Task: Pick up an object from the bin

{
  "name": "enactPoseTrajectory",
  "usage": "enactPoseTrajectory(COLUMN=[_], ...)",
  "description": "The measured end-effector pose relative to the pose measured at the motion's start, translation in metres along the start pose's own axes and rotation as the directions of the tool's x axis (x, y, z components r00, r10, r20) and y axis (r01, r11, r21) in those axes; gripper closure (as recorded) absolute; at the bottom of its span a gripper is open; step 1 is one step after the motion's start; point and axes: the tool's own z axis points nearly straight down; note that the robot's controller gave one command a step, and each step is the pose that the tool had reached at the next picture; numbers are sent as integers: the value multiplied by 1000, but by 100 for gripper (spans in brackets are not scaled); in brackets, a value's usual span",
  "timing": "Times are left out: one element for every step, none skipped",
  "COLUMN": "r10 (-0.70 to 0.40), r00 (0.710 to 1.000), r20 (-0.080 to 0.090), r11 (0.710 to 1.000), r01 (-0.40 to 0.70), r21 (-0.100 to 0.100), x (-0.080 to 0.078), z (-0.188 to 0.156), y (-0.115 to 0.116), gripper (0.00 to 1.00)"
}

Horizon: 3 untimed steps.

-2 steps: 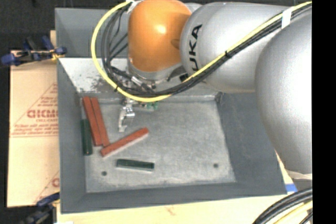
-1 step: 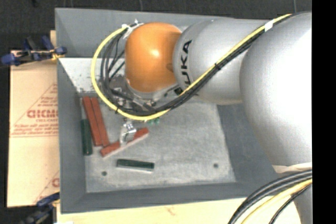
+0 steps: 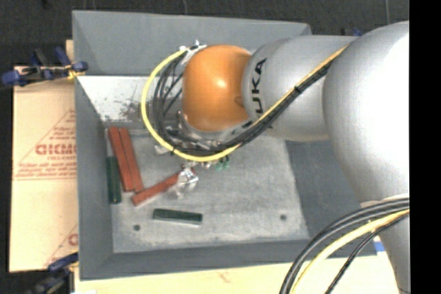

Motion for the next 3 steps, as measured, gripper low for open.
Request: enactPoseTrajectory(r10=[-185,-184,-125], r00=[983,983,992], r20=[-15,-14,1], r11=[983,983,992], r01=[185,184,125], r21=[-5,-5,-1], x=[38,37,48], z=[90,90,-61], y=[-21,-21,-32], gripper=[100,100,100])
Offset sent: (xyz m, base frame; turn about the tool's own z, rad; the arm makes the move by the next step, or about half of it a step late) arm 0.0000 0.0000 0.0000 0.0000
